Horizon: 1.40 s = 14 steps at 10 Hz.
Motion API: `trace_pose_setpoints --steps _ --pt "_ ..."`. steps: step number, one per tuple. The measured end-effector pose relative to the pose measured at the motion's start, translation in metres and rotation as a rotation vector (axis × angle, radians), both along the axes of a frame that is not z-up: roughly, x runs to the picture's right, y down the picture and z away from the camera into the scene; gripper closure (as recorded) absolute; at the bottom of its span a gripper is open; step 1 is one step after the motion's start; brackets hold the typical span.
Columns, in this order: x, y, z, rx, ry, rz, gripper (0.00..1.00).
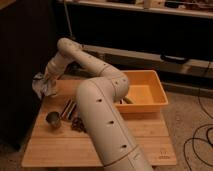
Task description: Place towel in paper cup
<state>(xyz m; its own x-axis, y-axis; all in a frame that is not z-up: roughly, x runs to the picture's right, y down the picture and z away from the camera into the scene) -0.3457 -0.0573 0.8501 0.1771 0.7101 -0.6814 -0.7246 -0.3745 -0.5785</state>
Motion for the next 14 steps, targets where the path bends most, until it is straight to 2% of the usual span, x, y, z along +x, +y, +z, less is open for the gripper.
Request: trace_pose_setpoints --steps 2,6,11,14 --pt "0.002 0.007 0.009 -0.030 0.003 -0.001 1.00" --pt "0.005 0.008 0.010 -0.059 0.005 -0.006 1.00" --pt "0.020 0.018 0.008 -0.167 0.036 -0.035 1.00" --pt "0.024 0.019 0.006 -0.197 0.042 -0.054 1.00"
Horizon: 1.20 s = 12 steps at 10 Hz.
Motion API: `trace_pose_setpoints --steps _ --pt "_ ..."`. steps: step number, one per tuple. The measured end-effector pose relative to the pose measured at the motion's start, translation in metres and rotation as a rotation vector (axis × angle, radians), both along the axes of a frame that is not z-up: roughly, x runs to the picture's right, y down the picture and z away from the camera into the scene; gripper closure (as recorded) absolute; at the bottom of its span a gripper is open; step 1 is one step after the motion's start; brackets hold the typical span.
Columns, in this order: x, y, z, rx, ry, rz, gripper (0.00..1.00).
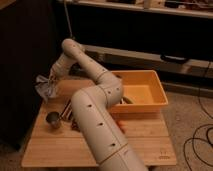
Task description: Place towel in paper cup
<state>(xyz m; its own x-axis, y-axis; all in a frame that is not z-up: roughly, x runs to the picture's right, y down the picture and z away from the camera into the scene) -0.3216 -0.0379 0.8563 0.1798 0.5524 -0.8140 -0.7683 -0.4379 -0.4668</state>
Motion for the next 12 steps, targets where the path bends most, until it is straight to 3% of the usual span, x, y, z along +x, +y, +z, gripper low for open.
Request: trace_pose_setpoints --steps 2,5,9,12 --pt "0.001 -0.001 -0.004 0.014 -0.006 -0.011 1.00" --pt "0.001 -0.002 -0.012 0.183 -0.004 0.018 1.00" --pt "-0.011 0.020 -0.005 0.185 -0.009 -0.001 1.00" --pt "-0.014 0.026 -0.006 0.220 -0.021 0.023 1.00"
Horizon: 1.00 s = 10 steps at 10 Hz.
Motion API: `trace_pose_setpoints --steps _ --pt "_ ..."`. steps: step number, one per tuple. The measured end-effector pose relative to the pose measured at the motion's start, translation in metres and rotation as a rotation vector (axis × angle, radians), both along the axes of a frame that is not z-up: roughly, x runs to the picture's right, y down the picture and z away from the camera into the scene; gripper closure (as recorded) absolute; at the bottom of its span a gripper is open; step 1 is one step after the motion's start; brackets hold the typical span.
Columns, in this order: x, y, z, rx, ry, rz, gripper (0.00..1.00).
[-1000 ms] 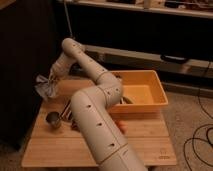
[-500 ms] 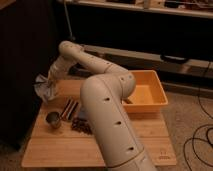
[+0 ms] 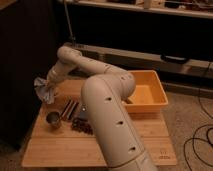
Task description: Place towel in paper cup
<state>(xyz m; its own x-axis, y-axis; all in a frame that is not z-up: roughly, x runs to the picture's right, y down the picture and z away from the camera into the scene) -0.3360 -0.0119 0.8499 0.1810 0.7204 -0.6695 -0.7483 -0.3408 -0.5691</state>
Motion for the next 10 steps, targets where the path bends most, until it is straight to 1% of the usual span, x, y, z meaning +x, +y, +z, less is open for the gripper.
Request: trace_pose_setpoints --steps 1,3,6,8,9,10 --pt "0.0011 0.0000 -0.0009 0.018 -0.005 0.015 1.00" --pt "-0.0018 0.0041 -0.0008 0.030 -0.015 0.022 1.00" --pt "-0.0057 0.0074 0.0025 0.013 -0.019 0.025 1.00" --pt "-0.0077 0.0058 0.0034 0.016 -0.026 0.027 1.00" --pt "-0.0076 0.0029 0.0036 0.020 -0.032 0.028 0.99" --pt "-0.0066 0.0001 0.0039 0.022 -0.034 0.028 0.93"
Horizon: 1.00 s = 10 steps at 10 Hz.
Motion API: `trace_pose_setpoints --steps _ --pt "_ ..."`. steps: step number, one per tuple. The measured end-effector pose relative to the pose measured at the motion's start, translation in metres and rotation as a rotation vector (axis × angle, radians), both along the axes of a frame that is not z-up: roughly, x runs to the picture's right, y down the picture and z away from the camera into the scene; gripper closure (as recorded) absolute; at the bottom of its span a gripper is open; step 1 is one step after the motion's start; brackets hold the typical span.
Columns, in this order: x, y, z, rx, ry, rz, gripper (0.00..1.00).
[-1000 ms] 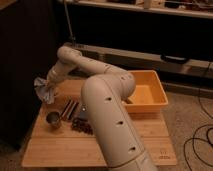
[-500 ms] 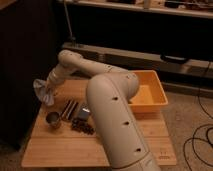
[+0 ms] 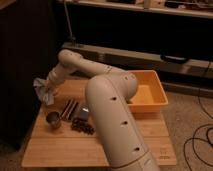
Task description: Place towel in paper cup
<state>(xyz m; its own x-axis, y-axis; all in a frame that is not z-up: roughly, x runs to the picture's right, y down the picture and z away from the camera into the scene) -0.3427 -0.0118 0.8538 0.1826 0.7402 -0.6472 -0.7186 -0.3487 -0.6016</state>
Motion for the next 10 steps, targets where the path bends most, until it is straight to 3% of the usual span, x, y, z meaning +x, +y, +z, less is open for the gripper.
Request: trace_pose_setpoints --steps 7,10 --pt "0.0065 0.0017 0.0101 -0.057 -0.028 -0.011 0.25" --pt "0.0050 0.0020 0.0098 -0.060 -0.048 -0.014 0.20"
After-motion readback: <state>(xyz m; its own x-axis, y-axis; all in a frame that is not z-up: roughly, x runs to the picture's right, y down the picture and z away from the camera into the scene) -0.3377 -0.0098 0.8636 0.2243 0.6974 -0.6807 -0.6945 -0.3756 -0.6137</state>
